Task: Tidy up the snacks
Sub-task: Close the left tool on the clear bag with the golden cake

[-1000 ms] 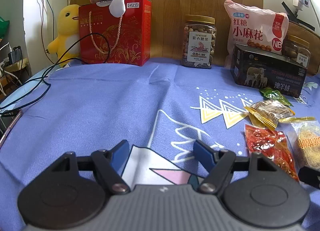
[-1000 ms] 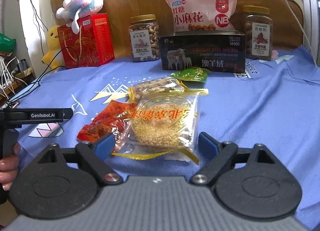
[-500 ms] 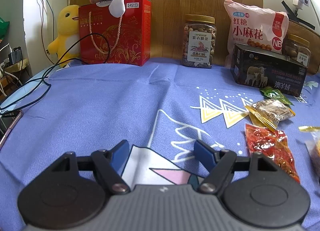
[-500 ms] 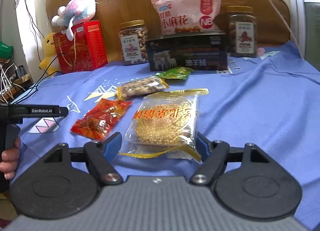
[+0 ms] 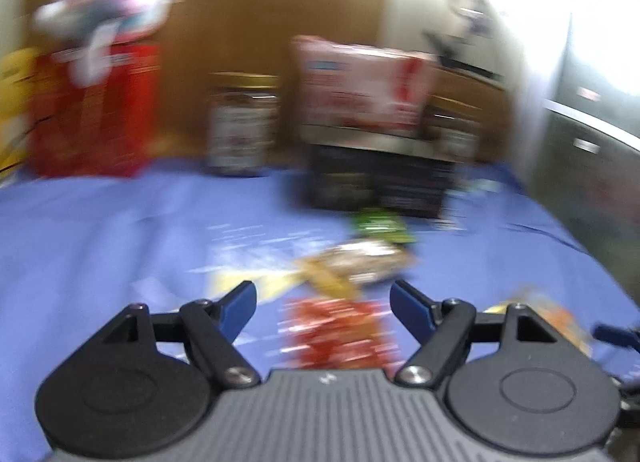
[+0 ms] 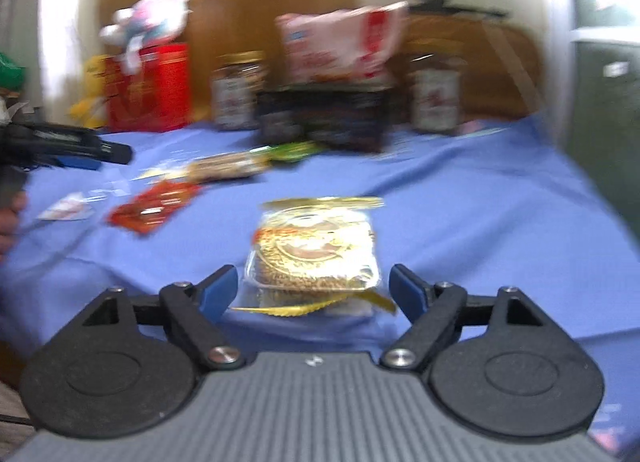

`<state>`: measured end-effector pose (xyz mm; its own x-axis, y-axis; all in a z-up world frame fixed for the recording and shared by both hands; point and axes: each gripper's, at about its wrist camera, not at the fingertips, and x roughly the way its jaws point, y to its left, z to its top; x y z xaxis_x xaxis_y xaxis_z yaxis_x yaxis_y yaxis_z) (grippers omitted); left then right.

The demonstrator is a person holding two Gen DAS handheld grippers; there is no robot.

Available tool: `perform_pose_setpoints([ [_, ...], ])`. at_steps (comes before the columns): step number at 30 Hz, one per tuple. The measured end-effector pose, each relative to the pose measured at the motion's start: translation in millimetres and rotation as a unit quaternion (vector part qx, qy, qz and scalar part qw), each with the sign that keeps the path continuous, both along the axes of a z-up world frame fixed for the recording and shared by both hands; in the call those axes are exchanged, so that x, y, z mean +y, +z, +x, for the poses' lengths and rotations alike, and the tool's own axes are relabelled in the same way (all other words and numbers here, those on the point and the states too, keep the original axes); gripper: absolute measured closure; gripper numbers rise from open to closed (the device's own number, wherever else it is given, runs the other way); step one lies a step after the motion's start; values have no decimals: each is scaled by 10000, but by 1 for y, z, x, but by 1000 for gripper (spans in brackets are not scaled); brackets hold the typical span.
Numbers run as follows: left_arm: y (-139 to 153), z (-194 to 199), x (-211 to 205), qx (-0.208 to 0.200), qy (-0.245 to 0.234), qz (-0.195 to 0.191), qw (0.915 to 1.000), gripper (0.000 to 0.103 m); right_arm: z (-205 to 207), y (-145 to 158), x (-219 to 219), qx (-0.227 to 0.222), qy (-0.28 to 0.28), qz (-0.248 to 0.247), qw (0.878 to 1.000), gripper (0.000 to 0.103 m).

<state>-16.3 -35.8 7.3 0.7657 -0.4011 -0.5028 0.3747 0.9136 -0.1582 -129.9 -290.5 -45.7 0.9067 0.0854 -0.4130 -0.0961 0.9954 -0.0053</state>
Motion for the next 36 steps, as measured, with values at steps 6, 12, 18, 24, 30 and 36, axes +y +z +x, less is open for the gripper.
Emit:
perform_pose_setpoints([
  [6, 10, 20, -78, 141, -1161, 78, 9931, 27, -15, 2, -35, -456, -1180, -440, 9910, 18],
  [12, 0, 25, -131, 600, -1816, 217, 9813, 28, -28, -3, -71, -385, -906, 696, 9927, 27],
  [18, -15, 27, -144, 1079, -2051, 277, 9724, 37, -14, -13, -59, -134, -231, 873, 9958, 45],
  [24, -20, 31, -148, 1424, -2284, 89, 9631, 37, -4, -14, -51, -90, 81, 950, 9954, 46],
  [30, -25, 21, -154, 1536, -2568, 18, 9542, 41, -8, -19, -45, -37, 81, 651, 9978, 61],
  [36, -26, 7, -170, 1650, -2878, -1, 9434, 52, -18, -21, -60, 26, -171, 699, 9974, 67],
])
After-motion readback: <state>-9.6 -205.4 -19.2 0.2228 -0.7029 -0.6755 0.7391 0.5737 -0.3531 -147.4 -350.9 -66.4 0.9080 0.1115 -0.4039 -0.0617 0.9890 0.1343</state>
